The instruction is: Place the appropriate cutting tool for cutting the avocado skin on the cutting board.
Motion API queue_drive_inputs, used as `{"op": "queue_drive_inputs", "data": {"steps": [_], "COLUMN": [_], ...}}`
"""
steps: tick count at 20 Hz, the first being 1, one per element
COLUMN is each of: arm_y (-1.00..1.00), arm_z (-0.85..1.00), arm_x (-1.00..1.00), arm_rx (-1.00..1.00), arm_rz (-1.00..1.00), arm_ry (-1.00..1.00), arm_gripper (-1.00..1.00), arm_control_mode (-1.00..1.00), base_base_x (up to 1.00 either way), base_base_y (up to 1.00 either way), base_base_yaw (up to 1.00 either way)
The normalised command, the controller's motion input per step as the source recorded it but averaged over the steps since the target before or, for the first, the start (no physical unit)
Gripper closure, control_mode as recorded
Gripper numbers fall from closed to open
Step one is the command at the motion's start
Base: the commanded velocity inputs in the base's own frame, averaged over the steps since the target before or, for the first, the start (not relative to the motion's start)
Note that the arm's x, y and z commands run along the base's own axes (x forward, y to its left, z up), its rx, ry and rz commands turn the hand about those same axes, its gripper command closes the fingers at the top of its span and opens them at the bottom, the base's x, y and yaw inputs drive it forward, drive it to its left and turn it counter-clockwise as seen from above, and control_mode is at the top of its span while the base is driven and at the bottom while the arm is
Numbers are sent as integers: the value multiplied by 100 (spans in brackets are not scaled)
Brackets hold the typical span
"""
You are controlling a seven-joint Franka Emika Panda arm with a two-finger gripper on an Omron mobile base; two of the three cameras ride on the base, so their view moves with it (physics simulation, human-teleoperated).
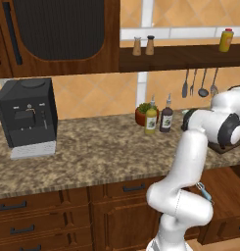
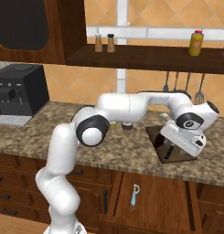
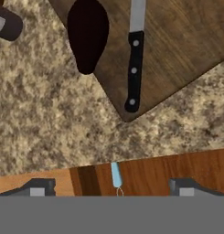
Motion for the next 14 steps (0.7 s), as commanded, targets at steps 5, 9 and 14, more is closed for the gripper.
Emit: {"op": "queue_drive_inputs", "data": {"steps": [5,9,14], "arm_y": [76,85,98], "arm_z": [60,64,53], "arm_x": [-99,-99,-94], "arm_rx": [-9,-11,-16], "arm_rz": [0,0,0], "arm_ry": [-18,-13,-2], "arm_gripper": [-100,-100,-100], "arm_control_mode": [-100,-100,-100], "base_base_x": [0,0,0], "base_base_y": [0,0,0], "base_base_yaw": [0,0,0]}}
